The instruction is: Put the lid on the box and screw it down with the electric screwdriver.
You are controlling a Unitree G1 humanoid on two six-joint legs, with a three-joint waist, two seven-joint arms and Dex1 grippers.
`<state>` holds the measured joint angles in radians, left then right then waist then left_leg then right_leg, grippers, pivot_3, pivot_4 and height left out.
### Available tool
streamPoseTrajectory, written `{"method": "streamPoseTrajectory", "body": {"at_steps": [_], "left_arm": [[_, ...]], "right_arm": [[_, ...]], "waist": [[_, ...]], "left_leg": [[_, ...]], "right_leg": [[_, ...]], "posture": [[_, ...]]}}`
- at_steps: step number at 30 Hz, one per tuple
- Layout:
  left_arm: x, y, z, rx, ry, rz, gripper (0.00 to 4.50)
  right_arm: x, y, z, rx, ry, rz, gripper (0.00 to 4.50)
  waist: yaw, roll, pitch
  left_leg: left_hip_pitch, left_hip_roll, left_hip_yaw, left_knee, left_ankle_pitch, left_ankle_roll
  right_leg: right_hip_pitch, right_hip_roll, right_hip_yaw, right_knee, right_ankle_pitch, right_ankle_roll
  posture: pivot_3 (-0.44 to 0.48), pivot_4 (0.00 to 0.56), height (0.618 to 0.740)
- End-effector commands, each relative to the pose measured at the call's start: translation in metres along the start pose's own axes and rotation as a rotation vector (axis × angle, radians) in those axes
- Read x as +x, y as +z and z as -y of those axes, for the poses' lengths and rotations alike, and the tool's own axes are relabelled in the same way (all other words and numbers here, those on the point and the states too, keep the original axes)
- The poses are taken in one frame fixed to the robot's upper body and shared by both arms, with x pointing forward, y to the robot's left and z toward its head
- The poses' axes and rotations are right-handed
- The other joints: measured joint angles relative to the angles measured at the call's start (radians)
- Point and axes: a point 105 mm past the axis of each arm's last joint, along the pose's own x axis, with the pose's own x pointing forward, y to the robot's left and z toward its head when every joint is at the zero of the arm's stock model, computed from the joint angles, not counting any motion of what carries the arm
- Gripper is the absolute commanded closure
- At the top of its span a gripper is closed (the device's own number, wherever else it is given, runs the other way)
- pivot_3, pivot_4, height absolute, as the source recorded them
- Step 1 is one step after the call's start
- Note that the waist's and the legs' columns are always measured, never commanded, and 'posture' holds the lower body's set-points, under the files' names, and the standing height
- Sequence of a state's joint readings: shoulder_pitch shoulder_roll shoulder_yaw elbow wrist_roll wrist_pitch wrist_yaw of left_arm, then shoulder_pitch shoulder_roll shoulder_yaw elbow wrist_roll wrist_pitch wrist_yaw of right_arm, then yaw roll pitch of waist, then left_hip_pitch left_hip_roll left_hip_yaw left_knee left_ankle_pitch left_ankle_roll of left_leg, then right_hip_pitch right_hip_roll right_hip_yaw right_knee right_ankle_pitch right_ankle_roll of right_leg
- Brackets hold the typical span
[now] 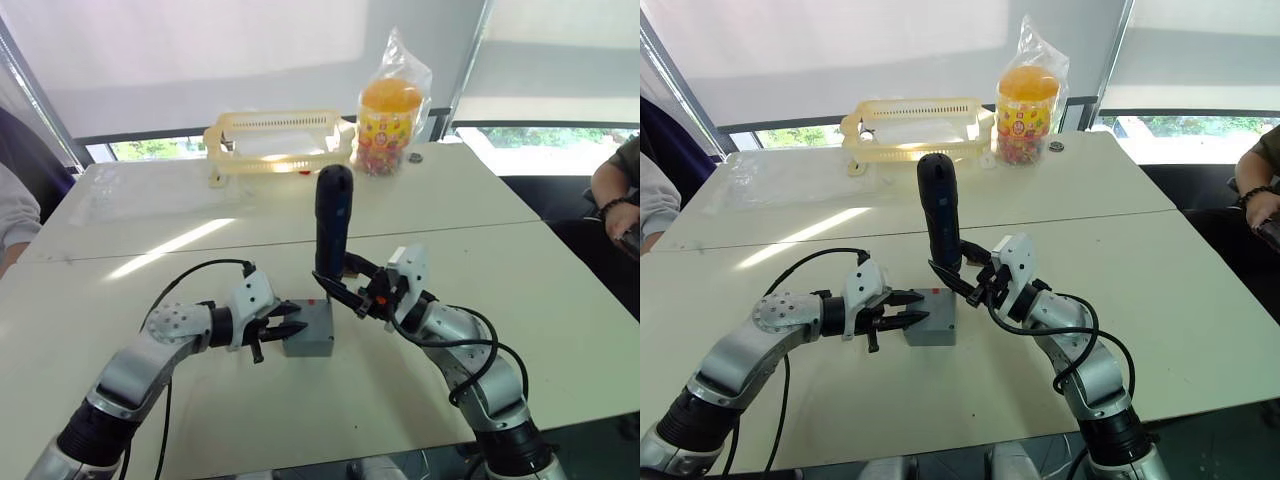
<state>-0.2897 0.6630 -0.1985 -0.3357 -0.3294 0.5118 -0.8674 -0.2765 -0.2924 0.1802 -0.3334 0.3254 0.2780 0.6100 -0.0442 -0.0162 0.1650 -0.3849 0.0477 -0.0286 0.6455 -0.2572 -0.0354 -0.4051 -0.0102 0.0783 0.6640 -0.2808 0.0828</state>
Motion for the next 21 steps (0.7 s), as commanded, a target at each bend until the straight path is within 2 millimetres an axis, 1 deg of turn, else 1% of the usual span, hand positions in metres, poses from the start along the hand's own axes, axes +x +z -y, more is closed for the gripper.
{"method": "streamPoseTrajectory", "body": {"at_steps": [1, 8, 11, 21], "left_arm": [[0.004, -0.016, 0.007, -0.031, -0.017, -0.060, 2.98], [0.004, -0.022, 0.007, -0.035, -0.014, -0.075, 2.98], [0.005, -0.022, 0.008, -0.040, -0.017, -0.073, 2.98], [0.005, -0.025, 0.010, -0.042, -0.015, -0.078, 2.98]], "right_arm": [[-0.003, -0.034, -0.006, 0.092, 0.016, -0.130, 2.75], [-0.003, -0.041, -0.002, 0.117, 0.000, -0.154, 2.75], [-0.003, -0.042, -0.001, 0.128, -0.008, -0.155, 2.75], [-0.003, -0.043, 0.011, 0.170, -0.080, -0.127, 2.75]], "waist": [[0.000, 0.000, -0.001], [0.000, 0.000, -0.002], [0.000, -0.001, -0.002], [0.000, -0.001, -0.005]], "left_leg": [[0.000, 0.000, 0.000, 0.000, 0.000, 0.000], [0.003, 0.000, 0.000, -0.001, 0.000, 0.000], [0.011, 0.000, 0.001, -0.004, -0.001, 0.001], [0.012, 0.000, 0.001, -0.006, -0.001, 0.001]], "right_leg": [[0.000, 0.000, 0.000, 0.000, 0.000, 0.000], [0.003, 0.000, 0.000, -0.001, -0.001, 0.000], [0.010, 0.000, 0.001, -0.003, -0.004, -0.004], [0.011, -0.001, 0.001, -0.004, -0.005, -0.005]], "posture": [[0.000, 0.150, 0.740], [0.000, 0.150, 0.740], [0.000, 0.150, 0.740], [0.000, 0.150, 0.740]]}}
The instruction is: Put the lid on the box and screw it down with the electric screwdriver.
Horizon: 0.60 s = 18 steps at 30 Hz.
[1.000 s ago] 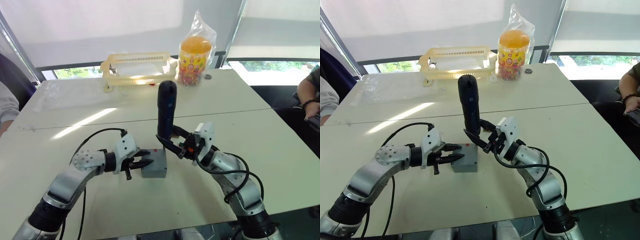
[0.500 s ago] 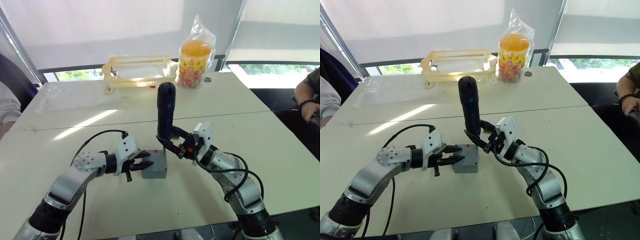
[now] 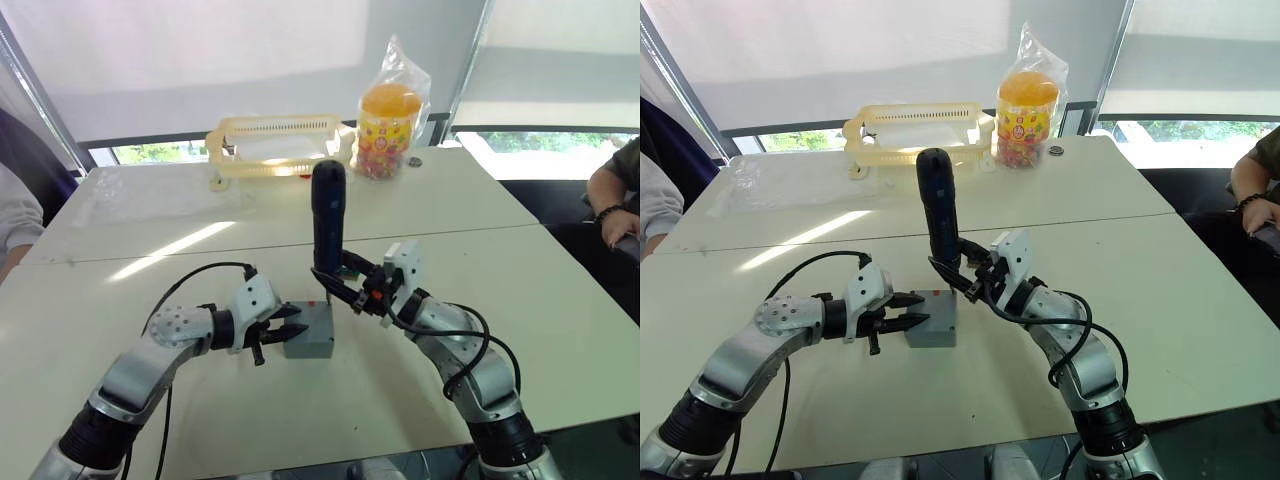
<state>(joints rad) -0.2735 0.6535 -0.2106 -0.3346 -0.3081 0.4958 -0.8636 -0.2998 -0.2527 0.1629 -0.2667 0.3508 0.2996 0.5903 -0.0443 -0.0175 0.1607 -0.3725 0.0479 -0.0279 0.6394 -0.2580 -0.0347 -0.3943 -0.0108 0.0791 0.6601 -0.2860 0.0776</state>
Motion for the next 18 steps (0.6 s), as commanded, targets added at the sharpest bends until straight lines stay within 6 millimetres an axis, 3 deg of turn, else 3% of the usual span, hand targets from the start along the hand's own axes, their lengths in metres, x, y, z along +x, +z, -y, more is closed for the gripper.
{"method": "streamPoseTrajectory", "body": {"at_steps": [1, 9, 18], "left_arm": [[0.003, -0.020, 0.007, -0.046, -0.014, -0.071, 2.98], [0.003, -0.021, 0.008, -0.043, -0.014, -0.072, 2.98], [0.002, -0.021, 0.008, -0.037, -0.013, -0.072, 2.98]], "right_arm": [[-0.008, -0.034, 0.006, 0.091, -0.047, -0.116, 2.75], [-0.011, -0.032, 0.001, 0.070, -0.031, -0.100, 2.75], [-0.018, -0.047, -0.009, 0.028, 0.009, -0.162, 2.75]], "waist": [[0.000, 0.000, -0.001], [0.000, 0.001, -0.004], [0.000, 0.000, -0.006]], "left_leg": [[0.000, 0.000, 0.000, 0.000, 0.000, 0.000], [0.001, 0.000, 0.000, -0.007, 0.000, 0.000], [0.001, 0.000, 0.000, -0.008, 0.000, 0.000]], "right_leg": [[0.000, 0.000, 0.000, 0.000, 0.000, 0.000], [0.000, 0.000, 0.000, -0.005, 0.000, 0.000], [0.000, -0.001, 0.000, -0.007, 0.000, 0.000]], "posture": [[0.000, 0.150, 0.740], [0.000, 0.150, 0.740], [0.000, 0.150, 0.740]]}}
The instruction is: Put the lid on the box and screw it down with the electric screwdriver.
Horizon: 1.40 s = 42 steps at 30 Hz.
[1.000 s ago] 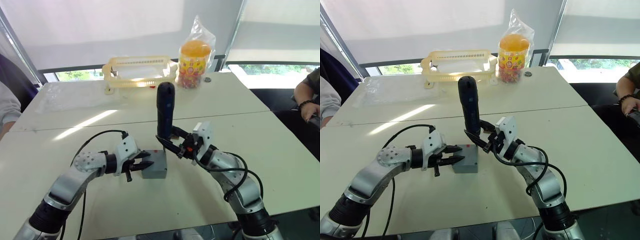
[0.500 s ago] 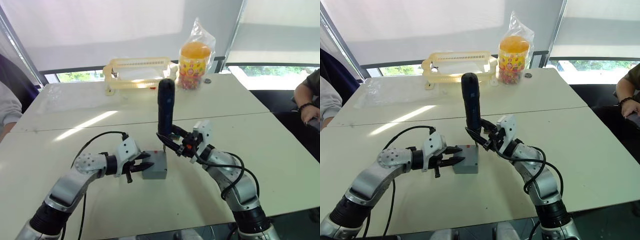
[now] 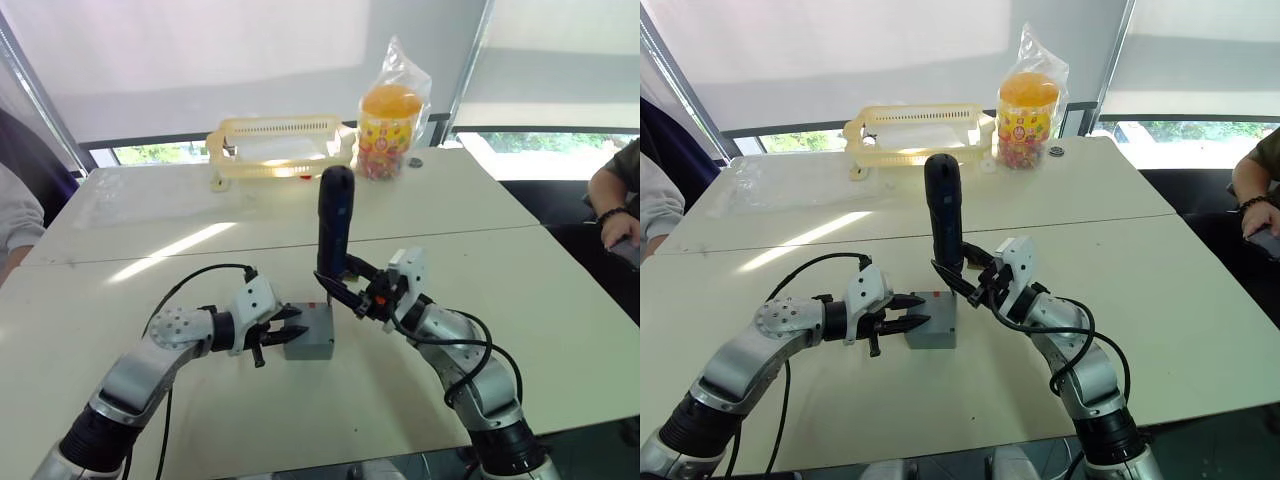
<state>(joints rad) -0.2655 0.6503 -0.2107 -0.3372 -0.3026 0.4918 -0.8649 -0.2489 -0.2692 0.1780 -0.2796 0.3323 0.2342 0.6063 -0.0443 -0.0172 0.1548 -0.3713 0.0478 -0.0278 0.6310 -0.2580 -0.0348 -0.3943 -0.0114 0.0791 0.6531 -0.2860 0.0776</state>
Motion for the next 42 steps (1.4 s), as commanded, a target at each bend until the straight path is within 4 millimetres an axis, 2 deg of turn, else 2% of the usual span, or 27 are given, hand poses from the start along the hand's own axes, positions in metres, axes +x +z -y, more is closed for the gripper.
{"method": "streamPoseTrajectory", "body": {"at_steps": [1, 22, 26, 30, 34, 37, 40, 42], "left_arm": [[0.002, -0.020, 0.006, -0.037, -0.011, -0.072, 2.98], [0.002, -0.020, 0.006, -0.039, -0.012, -0.074, 2.98], [0.003, -0.020, 0.006, -0.039, -0.012, -0.074, 2.98], [0.004, -0.020, 0.005, -0.039, -0.011, -0.075, 2.98], [0.001, -0.018, 0.004, -0.035, -0.011, -0.074, 2.98], [-0.005, -0.017, 0.002, -0.015, -0.016, -0.083, 2.98], [-0.007, -0.013, 0.000, -0.014, -0.015, -0.076, 2.98], [-0.009, -0.009, 0.000, -0.017, -0.014, -0.062, 2.98]], "right_arm": [[-0.011, -0.043, -0.004, 0.055, 0.000, -0.173, 2.75], [-0.009, -0.035, 0.007, 0.016, -0.033, -0.139, 2.75], [-0.007, -0.027, 0.011, -0.006, -0.046, -0.111, 2.75], [-0.005, -0.009, 0.019, -0.045, -0.063, -0.072, 2.75], [-0.004, 0.039, 0.023, -0.076, -0.070, 0.032, 2.75], [-0.003, 0.089, 0.026, -0.103, -0.056, 0.119, 2.75], [-0.003, 0.119, 0.029, -0.097, -0.049, 0.164, 2.75], [-0.004, 0.137, 0.033, -0.076, -0.047, 0.191, 2.75]], "waist": [[0.000, -0.001, -0.001], [0.000, 0.000, -0.001], [0.000, 0.000, 0.000], [0.001, 0.001, 0.002], [0.002, 0.002, 0.006], [0.002, 0.004, 0.016], [0.002, 0.004, 0.016], [0.000, 0.004, 0.017]], "left_leg": [[0.000, 0.000, 0.000, 0.000, 0.000, 0.000], [-0.001, 0.000, 0.000, -0.002, 0.000, 0.000], [-0.001, 0.000, 0.000, -0.002, 0.000, 0.000], [-0.002, 0.000, 0.000, -0.002, 0.000, 0.000], [-0.004, 0.000, 0.000, -0.002, 0.000, 0.000], [-0.006, 0.000, 0.000, -0.002, 0.000, 0.000], [-0.018, -0.002, 0.001, 0.000, 0.001, -0.001], [-0.020, -0.001, 0.001, -0.002, 0.001, -0.001]], "right_leg": [[0.000, 0.000, 0.000, 0.000, 0.000, 0.000], [0.000, -0.002, 0.000, -0.005, 0.000, 0.000], [0.000, -0.002, 0.000, -0.005, 0.000, 0.000], [-0.001, -0.003, 0.001, -0.006, 0.000, 0.000], [-0.003, -0.004, 0.001, -0.006, 0.000, -0.001], [-0.005, -0.005, 0.002, -0.006, 0.001, -0.002], [-0.015, -0.004, 0.001, -0.005, 0.003, -0.002], [-0.018, -0.003, 0.001, -0.005, 0.002, -0.001]], "posture": [[0.000, 0.150, 0.740], [0.000, 0.150, 0.740], [0.000, 0.150, 0.740], [0.000, 0.150, 0.740], [0.000, 0.150, 0.740], [0.000, 0.150, 0.740], [0.000, 0.150, 0.740], [0.000, 0.150, 0.740]]}}
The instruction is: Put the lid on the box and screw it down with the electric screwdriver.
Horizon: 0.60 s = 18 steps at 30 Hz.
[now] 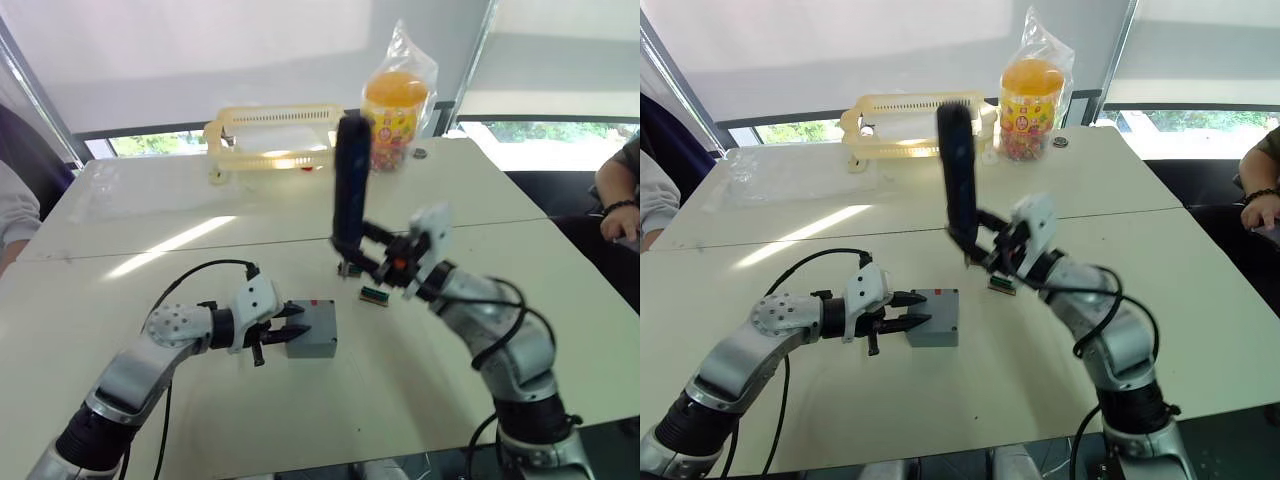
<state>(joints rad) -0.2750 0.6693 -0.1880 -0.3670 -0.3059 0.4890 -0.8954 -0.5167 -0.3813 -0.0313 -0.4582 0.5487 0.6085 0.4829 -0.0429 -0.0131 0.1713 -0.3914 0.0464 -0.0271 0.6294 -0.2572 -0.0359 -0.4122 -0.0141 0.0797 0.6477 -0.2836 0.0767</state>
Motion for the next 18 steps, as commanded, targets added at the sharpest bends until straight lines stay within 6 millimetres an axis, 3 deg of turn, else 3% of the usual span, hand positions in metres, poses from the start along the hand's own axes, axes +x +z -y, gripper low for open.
{"method": "streamPoseTrajectory", "body": {"at_steps": [1, 4, 7, 10, 13, 18], "left_arm": [[-0.004, -0.016, 0.001, -0.064, -0.001, -0.064, 2.98], [-0.008, 0.004, -0.007, -0.082, 0.005, 0.013, 2.98], [-0.014, 0.026, -0.017, -0.082, 0.000, 0.070, 2.98], [-0.020, 0.049, -0.021, -0.051, -0.041, 0.103, 2.98], [-0.027, 0.068, -0.015, -0.015, -0.099, 0.113, 2.98], [-0.036, 0.074, -0.001, 0.029, -0.153, 0.058, 2.98]], "right_arm": [[-0.001, 0.051, -0.002, 0.006, 0.030, 0.129, 2.75], [-0.003, 0.054, 0.024, 0.125, -0.059, 0.082, 2.75], [-0.012, 0.043, 0.046, 0.217, -0.106, -0.082, 2.75], [-0.034, 0.033, 0.065, 0.261, -0.132, -0.341, 2.75], [-0.068, 0.014, 0.070, 0.363, -0.137, -0.625, 2.75], [-0.108, -0.019, 0.081, 0.551, -0.208, -0.873, 2.75]], "waist": [[-0.001, 0.000, 0.000], [-0.002, 0.000, 0.001], [0.000, -0.001, 0.008], [0.005, 0.001, 0.017], [0.005, 0.002, 0.020], [-0.004, 0.001, 0.021]], "left_leg": [[-0.001, 0.001, 0.000, -0.001, 0.000, 0.000], [0.000, 0.002, -0.002, -0.003, 0.000, 0.001], [-0.002, 0.002, -0.002, -0.003, 0.000, 0.001], [-0.011, 0.001, -0.002, 0.002, 0.000, 0.001], [-0.019, 0.000, 0.000, 0.003, 0.000, 0.001], [-0.019, 0.001, 0.000, 0.000, -0.005, 0.010]], "right_leg": [[-0.001, 0.001, 0.000, 0.000, 0.001, 0.002], [-0.002, 0.004, -0.002, 0.001, 0.001, 0.004], [-0.003, 0.004, -0.002, 0.002, 0.001, 0.004], [-0.009, 0.002, -0.002, 0.002, 0.001, 0.003], [-0.017, 0.001, -0.001, 0.001, 0.005, 0.007], [-0.018, 0.003, -0.001, -0.001, 0.003, 0.009]], "posture": [[0.000, 0.150, 0.740], [0.000, 0.150, 0.740], [0.000, 0.150, 0.740], [0.000, 0.150, 0.740], [0.000, 0.150, 0.740], [0.000, 0.150, 0.740]]}}
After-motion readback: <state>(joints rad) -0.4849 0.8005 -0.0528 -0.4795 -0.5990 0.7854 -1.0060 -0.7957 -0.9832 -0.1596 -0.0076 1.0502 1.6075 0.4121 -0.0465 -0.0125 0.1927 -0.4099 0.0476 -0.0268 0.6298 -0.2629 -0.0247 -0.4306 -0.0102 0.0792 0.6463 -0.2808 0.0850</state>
